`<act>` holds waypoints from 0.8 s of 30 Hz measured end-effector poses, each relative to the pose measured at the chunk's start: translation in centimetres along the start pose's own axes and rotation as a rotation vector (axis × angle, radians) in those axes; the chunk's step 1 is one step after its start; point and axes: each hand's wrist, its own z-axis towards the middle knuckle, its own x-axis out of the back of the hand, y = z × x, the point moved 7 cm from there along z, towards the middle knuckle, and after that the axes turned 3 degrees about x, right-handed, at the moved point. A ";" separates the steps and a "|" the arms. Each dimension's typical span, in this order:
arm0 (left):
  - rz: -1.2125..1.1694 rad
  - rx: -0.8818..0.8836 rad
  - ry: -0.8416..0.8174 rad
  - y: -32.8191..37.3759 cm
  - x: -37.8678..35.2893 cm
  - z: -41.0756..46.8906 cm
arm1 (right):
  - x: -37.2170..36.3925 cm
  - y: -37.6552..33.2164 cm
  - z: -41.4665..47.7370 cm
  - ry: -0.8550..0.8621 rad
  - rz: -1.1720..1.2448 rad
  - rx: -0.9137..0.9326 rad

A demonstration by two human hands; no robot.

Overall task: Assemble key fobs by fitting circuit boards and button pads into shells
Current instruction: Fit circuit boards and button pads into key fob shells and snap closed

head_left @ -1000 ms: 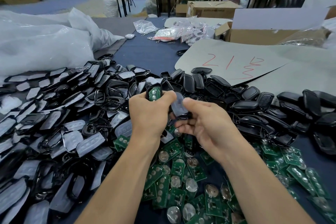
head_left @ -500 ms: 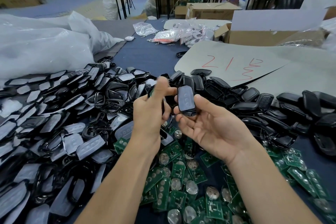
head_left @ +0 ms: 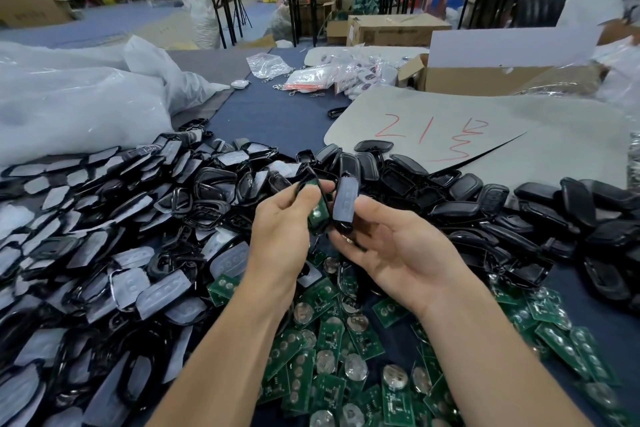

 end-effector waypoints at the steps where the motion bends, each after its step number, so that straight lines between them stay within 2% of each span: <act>1: 0.020 -0.016 -0.003 0.1 -0.1 0.0 | -0.1 0.0 0.0 -0.015 -0.027 0.009; 9: 0.044 -0.075 -0.007 0.4 -0.1 0.0 | 1.0 -0.4 0.3 0.104 -0.080 0.080; 15: 0.004 -0.062 0.012 0.0 0.2 0.2 | 0.7 -0.5 0.1 0.089 -0.090 0.096; 19: -0.058 -0.053 -0.097 -0.3 -0.2 0.2 | 0.8 -0.7 0.1 0.077 -0.204 0.152; 24: 0.022 -0.075 -0.224 0.0 -1.1 0.1 | 0.9 -1.5 -0.2 0.085 -0.336 0.249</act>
